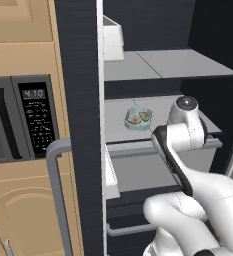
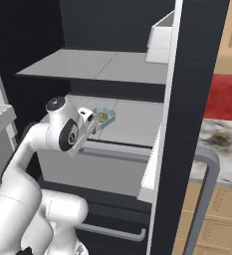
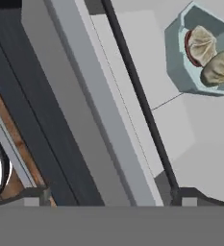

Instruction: Place two dumplings into each of the tupperware containers and then place the containers in the fridge.

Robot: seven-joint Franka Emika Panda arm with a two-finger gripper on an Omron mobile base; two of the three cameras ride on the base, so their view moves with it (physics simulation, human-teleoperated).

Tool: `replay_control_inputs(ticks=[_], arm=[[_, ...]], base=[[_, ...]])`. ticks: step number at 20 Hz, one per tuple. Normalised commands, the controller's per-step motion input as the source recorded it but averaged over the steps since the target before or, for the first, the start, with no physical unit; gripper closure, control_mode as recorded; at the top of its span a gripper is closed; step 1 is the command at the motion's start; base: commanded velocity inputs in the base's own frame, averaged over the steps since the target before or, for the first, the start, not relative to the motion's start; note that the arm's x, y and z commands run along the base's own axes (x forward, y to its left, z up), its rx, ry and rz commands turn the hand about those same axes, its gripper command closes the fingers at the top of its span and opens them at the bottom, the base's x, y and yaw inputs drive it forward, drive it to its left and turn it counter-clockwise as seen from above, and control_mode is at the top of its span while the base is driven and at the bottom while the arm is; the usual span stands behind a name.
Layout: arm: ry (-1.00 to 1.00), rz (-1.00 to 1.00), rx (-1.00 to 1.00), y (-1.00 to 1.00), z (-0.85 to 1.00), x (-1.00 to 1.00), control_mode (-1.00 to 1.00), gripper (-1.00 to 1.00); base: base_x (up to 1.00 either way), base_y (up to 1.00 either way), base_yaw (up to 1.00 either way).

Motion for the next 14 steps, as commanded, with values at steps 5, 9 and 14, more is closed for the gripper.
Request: replay_control_inputs(ticks=[5, 9, 14], arm=[[0.19, -0.71, 0.18, 0.0, 0.22, -0.6, -1.0, -1.0], [0.3, -0.68, 0.3, -0.06, 0.39, -0.79, -1.0, -1.0], [0.05, -0.55, 0.29, -0.16, 0.03, -0.84, -1.0, -1.0]], base=[[0.0, 0.0, 0.0], [0.0, 0.0, 0.0], [0.0, 0.0, 0.0]])
